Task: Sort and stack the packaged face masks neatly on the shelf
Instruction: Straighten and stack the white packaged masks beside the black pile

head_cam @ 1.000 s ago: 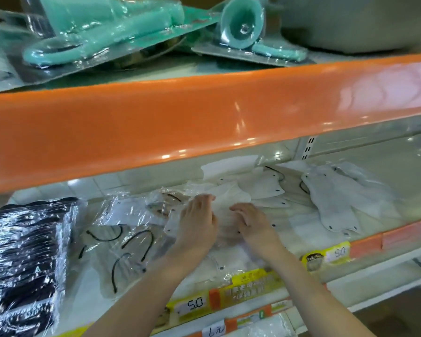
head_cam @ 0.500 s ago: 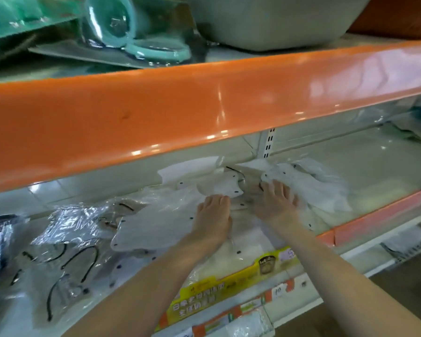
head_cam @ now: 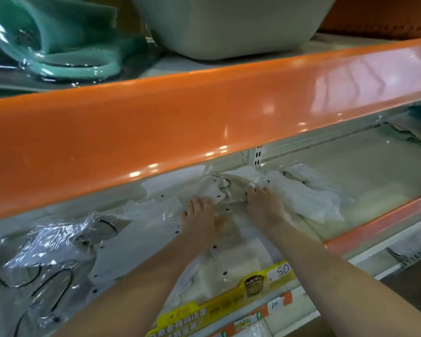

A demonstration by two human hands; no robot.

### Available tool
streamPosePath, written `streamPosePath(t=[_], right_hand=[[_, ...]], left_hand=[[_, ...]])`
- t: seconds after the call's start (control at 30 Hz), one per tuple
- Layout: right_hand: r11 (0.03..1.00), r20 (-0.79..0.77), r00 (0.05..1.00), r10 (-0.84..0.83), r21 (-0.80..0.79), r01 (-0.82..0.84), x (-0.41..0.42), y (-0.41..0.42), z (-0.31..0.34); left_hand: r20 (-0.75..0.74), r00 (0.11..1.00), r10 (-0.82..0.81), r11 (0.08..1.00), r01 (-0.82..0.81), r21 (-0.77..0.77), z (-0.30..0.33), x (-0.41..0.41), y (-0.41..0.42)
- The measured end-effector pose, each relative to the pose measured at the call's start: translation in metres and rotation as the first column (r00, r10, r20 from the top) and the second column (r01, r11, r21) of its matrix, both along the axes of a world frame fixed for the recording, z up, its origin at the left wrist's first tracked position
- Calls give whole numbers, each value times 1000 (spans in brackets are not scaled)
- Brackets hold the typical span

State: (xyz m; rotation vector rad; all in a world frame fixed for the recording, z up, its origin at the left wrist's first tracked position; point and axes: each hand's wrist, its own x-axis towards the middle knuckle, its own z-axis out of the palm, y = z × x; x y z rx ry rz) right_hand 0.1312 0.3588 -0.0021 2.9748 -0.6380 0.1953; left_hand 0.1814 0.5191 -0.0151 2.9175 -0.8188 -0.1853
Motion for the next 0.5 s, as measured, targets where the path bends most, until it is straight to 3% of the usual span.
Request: streamPosePath(t=[0.13, 0.23, 0.37, 0.5], right_hand=[[998, 57, 998, -39, 52, 36, -2, -4, 7], [958, 228, 962, -149, 273, 84, -11, -16, 12], [742, 397, 869, -296, 668, -53, -19, -24, 16], [486, 438, 834, -337, 839, -245, -24, -17, 24]], left_hand=[[1, 998, 63, 993, -63, -103, 1, 5, 4], [-90, 991, 103, 974, -119, -195, 7, 10, 10], [-198, 971, 135, 930, -193, -312, 14, 15, 14], [-248, 968, 32, 818, -168, -550, 30, 7, 9]])
